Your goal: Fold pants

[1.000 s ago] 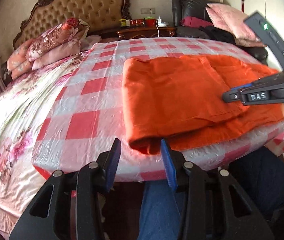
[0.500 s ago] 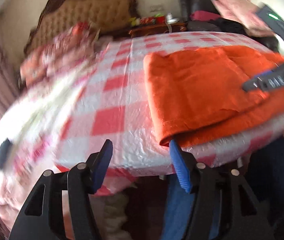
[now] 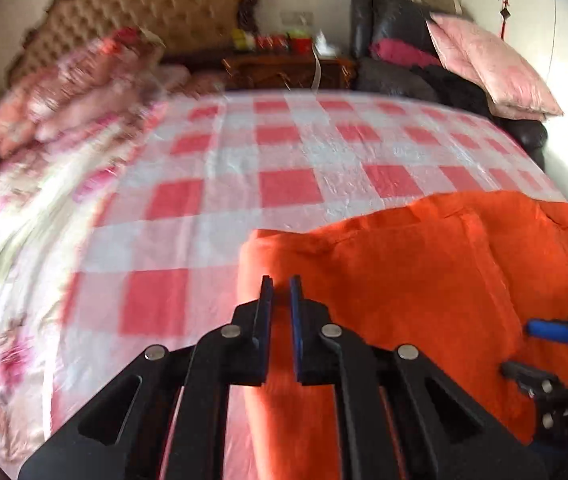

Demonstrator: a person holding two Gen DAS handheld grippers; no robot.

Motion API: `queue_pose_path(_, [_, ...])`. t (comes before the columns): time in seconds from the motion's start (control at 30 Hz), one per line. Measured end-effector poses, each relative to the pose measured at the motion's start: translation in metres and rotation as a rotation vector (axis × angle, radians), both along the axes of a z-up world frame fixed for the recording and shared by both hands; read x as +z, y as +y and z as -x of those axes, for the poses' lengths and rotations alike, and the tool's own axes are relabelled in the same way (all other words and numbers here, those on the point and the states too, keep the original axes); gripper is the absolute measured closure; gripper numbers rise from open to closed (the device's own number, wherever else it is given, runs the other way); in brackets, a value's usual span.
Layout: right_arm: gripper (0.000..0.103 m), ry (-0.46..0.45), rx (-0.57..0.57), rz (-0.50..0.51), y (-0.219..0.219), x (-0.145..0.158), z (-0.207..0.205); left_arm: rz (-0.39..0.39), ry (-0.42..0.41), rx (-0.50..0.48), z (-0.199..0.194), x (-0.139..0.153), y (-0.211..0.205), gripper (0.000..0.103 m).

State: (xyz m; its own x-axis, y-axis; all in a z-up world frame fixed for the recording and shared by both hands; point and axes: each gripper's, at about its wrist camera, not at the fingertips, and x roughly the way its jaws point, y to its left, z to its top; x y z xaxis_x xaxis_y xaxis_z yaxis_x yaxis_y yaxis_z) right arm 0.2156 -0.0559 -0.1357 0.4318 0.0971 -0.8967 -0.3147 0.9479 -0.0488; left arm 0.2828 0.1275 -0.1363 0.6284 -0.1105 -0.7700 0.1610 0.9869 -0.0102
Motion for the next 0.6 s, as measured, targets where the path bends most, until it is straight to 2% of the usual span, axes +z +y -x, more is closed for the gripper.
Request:
queue_pose_path(0.03, [0.056, 0.000, 0.000, 0.001, 0.000, 0.000, 0.000, -0.006, 0.010, 0.009, -0.010, -0.005, 0.002, 0.095])
queue_pose_path(0.1, [0.056, 0.000, 0.004, 0.007, 0.001, 0.000, 0.000, 0.029, 0.033, -0.002, -0.027, -0.011, 0.005, 0.096])
queue_pose_path(0.2, [0.056, 0.004, 0.003, -0.001, 0.000, 0.000, -0.001, 0.014, 0.027, -0.007, -0.044, -0.011, 0.009, 0.097])
queue_pose_path(0.27, [0.056, 0.008, 0.003, -0.003, -0.001, 0.000, -0.002, 0.006, 0.000, 0.045, -0.050, -0.003, 0.013, 0.097])
queue_pose_path(0.37, [0.056, 0.006, 0.000, -0.008, -0.001, 0.000, -0.001, 0.105, -0.027, 0.047, -0.044, 0.011, 0.017, 0.097])
queue_pose_path(0.4, [0.056, 0.007, -0.002, -0.010, -0.002, 0.000, -0.001, 0.111, -0.019, 0.025, -0.041, 0.011, 0.014, 0.097])
queue_pose_path(0.5, [0.055, 0.008, -0.001, -0.008, -0.001, 0.000, -0.001, 0.087, 0.023, -0.060, -0.035, -0.001, -0.005, 0.094])
queue_pose_path(0.57, [0.055, 0.009, -0.002, -0.008, -0.001, 0.000, -0.001, 0.004, 0.029, 0.014, -0.041, -0.012, -0.005, 0.093])
queue_pose_path(0.6, [0.054, 0.008, -0.002, -0.006, -0.001, 0.000, -0.001, 0.007, 0.000, 0.047, -0.041, -0.011, -0.002, 0.092])
